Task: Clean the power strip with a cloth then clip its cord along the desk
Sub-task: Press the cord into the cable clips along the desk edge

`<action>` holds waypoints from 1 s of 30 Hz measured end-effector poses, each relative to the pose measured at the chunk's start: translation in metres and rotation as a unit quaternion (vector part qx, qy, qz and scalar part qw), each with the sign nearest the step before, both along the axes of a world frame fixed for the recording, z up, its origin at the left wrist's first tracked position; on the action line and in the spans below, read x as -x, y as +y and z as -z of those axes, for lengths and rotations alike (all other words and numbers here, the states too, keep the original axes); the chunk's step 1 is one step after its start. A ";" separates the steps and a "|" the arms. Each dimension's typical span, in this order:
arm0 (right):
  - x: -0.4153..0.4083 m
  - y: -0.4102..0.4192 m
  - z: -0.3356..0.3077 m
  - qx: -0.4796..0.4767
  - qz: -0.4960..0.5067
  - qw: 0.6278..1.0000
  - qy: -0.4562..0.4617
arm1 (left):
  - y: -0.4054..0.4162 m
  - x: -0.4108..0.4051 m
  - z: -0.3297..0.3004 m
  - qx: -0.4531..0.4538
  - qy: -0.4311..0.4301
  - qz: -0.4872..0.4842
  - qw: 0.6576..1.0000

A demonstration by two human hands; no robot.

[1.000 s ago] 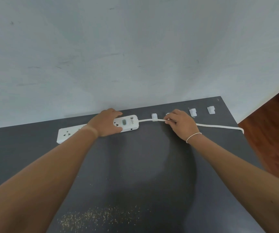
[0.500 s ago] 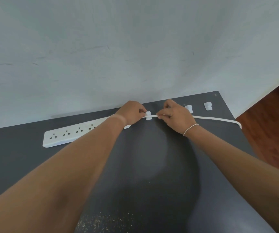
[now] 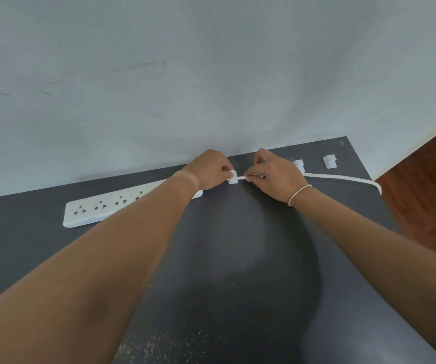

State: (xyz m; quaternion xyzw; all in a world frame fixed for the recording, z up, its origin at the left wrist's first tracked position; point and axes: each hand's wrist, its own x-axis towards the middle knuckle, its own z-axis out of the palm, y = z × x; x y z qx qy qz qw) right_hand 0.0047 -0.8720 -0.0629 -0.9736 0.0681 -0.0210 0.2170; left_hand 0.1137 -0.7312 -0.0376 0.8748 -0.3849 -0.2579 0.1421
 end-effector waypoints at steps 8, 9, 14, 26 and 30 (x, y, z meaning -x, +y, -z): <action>-0.001 0.001 -0.003 0.007 0.005 1.000 0.017 | -0.002 0.006 0.013 -0.029 -0.086 0.043 0.995; -0.002 0.001 -0.003 0.010 0.006 1.000 0.020 | -0.002 0.005 0.014 -0.030 -0.088 0.041 0.995; -0.005 0.005 -0.003 0.028 0.020 0.999 0.029 | -0.003 0.003 0.015 -0.031 -0.085 0.033 0.995; -0.004 0.015 0.002 0.039 0.072 0.996 0.019 | 0.002 0.005 0.013 -0.008 -0.082 0.059 0.995; 0.001 0.009 0.000 0.006 0.064 0.998 0.022 | 0.002 0.007 0.008 -0.005 -0.060 0.037 0.998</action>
